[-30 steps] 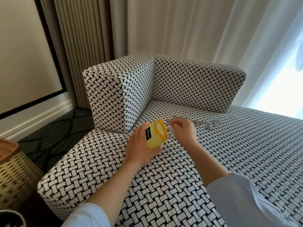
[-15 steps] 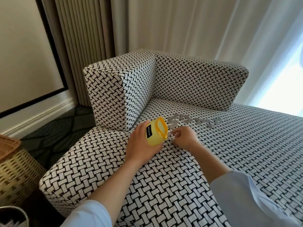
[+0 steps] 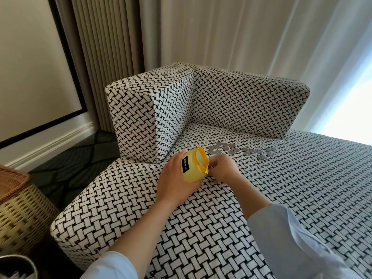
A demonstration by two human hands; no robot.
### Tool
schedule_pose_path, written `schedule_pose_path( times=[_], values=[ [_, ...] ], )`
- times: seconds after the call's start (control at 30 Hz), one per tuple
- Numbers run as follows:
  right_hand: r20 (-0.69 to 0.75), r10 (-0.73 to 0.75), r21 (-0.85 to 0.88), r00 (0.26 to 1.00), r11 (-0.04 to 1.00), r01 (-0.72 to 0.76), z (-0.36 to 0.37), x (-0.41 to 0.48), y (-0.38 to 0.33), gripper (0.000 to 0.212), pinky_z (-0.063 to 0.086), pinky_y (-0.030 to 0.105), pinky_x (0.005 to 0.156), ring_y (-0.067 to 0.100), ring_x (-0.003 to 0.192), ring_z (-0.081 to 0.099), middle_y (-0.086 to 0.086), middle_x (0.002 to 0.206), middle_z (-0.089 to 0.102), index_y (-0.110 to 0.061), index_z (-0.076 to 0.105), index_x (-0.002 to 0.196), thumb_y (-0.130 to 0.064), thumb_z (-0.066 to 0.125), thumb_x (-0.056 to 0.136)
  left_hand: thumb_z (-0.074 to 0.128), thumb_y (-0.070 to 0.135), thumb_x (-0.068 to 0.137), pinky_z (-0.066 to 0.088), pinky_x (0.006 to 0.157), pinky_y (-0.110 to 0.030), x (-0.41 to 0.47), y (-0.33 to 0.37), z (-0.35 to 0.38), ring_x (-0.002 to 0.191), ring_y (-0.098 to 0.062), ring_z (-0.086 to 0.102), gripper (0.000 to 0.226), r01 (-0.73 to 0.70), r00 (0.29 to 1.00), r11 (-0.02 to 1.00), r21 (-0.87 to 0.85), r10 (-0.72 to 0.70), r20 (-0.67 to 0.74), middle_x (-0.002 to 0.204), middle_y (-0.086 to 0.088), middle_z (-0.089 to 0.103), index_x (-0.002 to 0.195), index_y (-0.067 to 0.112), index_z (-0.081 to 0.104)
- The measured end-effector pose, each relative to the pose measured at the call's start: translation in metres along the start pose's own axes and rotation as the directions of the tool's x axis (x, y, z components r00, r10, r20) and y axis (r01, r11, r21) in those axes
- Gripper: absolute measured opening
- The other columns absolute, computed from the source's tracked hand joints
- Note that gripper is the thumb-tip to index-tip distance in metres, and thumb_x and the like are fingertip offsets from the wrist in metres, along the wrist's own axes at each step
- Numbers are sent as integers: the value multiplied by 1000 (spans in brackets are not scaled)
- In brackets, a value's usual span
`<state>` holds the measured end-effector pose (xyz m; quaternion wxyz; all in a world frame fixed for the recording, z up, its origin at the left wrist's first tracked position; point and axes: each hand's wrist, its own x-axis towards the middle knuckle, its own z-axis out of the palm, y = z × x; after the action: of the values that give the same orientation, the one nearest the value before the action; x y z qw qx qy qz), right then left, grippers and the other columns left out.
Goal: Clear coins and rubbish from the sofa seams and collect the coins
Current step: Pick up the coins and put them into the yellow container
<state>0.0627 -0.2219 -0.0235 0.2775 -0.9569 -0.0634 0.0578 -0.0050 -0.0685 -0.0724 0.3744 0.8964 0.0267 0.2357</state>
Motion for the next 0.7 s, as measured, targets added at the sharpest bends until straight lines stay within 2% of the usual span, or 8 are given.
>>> schedule_pose_path(
  times=[0.1,0.23,0.3,0.37,0.4,0.43,0.57,0.7],
  values=[
    [-19,10,43,1000,999,-9,0,-3,0,7,50,20,50,12,58,65,2,88,68,-13,69,91,-11,72,85,65,68,57,39,104,-33,0,0,0,126,-5,40,97,2,1000,1000,2,-2,9,140,18,37,141,37,26],
    [-110,-33,90,993,995,43,1,-12,6,18,47,18,57,12,73,64,-6,80,67,-23,63,77,-9,73,79,68,66,58,39,106,-35,1,-2,1,128,-9,41,99,-6,1000,1000,22,6,14,142,15,37,142,35,25],
    [-200,20,298,980,954,41,-3,-16,8,14,52,21,58,12,71,66,-5,79,69,-21,66,79,-11,76,79,71,64,59,38,107,-36,1,-3,3,128,-11,40,101,-13,1000,999,45,12,27,143,13,37,143,34,24],
    [-288,112,552,951,831,69,-11,-21,5,14,53,19,58,11,69,66,-2,77,71,-21,68,81,-13,79,78,73,61,61,35,108,-35,2,-3,4,129,-12,40,101,-26,999,995,95,22,41,145,10,37,144,31,23],
    [-315,126,612,941,784,101,-15,-23,3,14,53,18,59,9,68,66,-3,76,72,-22,69,80,-14,80,77,73,60,62,34,108,-35,3,-2,5,129,-13,40,101,-41,998,991,124,34,55,145,9,37,144,29,23],
    [-325,107,618,939,776,125,-19,-23,0,14,52,17,59,7,67,65,-4,76,72,-22,70,80,-15,81,75,73,59,63,34,109,-35,4,-1,6,129,-13,40,100,-58,996,988,145,48,72,145,8,37,144,28,23],
    [-226,-31,466,974,875,136,-28,-24,-12,12,58,23,70,11,75,67,-3,81,71,-18,70,84,-18,80,76,71,56,64,43,103,-40,12,9,8,121,-13,44,93,-36,994,996,86,27,108,138,8,40,140,28,25],
    [-267,-38,458,963,874,162,-32,-17,-13,7,48,15,59,1,65,59,-10,73,68,-24,70,77,-24,77,80,71,55,64,51,88,-35,19,22,17,106,-11,51,84,11,995,1000,-7,-10,97,128,9,43,134,31,29]
  ],
)
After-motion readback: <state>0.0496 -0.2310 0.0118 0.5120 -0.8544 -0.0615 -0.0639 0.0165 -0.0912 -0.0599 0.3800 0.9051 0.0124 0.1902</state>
